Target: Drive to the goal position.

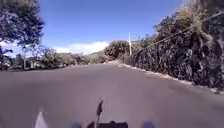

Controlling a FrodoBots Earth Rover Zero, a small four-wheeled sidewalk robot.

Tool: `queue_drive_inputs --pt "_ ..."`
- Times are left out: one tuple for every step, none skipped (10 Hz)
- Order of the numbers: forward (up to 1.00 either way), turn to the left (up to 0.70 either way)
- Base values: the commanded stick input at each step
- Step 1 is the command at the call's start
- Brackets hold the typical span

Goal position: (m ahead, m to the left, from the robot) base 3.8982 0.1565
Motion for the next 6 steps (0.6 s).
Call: queue_drive_inputs --pt "1.0 0.0" --pt "1.0 0.0" --pt "1.0 0.0" --pt "1.0 0.0" --pt "1.0 0.0" --pt "1.0 0.0"
